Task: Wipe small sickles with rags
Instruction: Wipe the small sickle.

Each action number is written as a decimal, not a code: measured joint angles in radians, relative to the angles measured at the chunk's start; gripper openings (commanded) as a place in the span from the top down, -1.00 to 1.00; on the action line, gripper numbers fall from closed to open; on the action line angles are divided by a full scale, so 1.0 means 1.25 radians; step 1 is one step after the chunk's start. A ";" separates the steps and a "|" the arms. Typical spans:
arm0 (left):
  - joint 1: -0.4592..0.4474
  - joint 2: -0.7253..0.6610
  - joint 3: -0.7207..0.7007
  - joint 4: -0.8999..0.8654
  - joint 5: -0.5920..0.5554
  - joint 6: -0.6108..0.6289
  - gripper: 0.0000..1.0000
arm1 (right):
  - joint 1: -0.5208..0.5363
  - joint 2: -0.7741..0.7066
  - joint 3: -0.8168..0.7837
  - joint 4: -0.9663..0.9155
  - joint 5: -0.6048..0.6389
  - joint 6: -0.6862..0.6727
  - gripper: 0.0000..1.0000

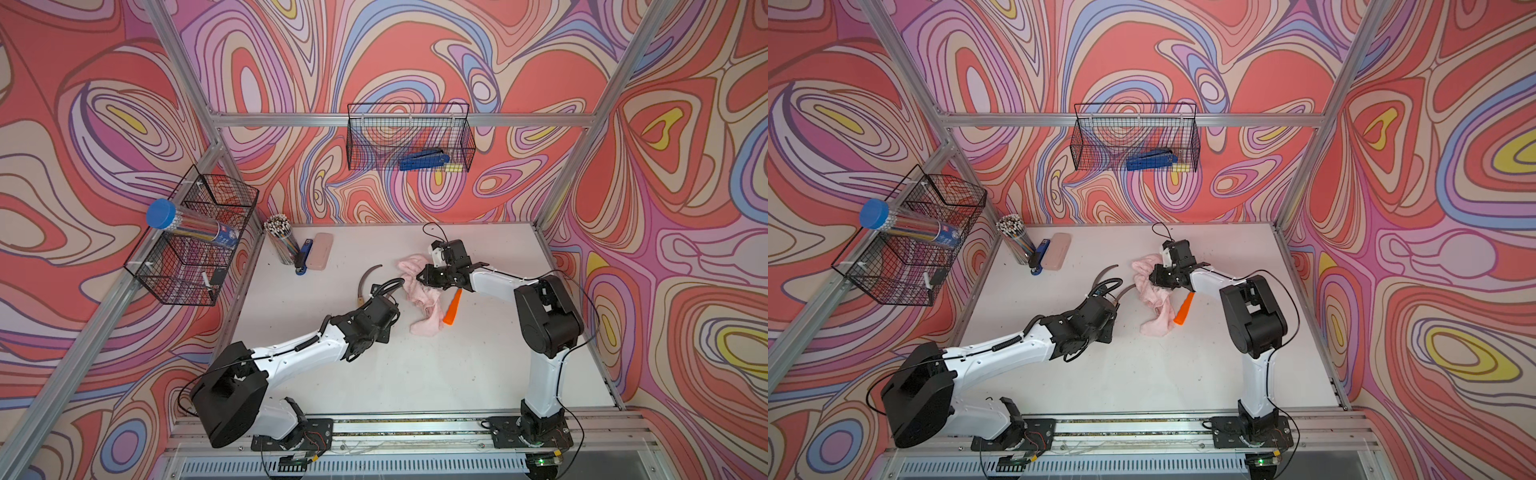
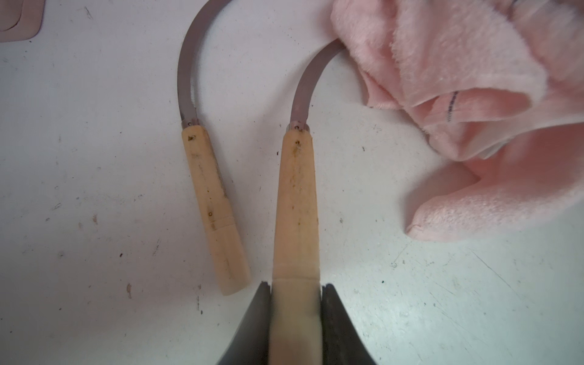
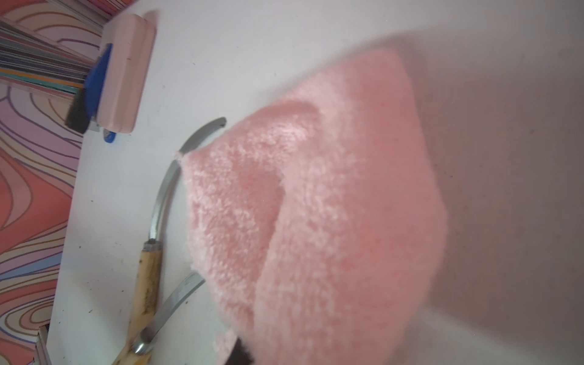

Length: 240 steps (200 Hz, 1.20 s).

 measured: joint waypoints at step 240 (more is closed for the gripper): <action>0.096 -0.145 -0.078 0.108 0.184 -0.157 1.00 | 0.089 -0.597 -0.385 0.057 0.156 0.034 1.00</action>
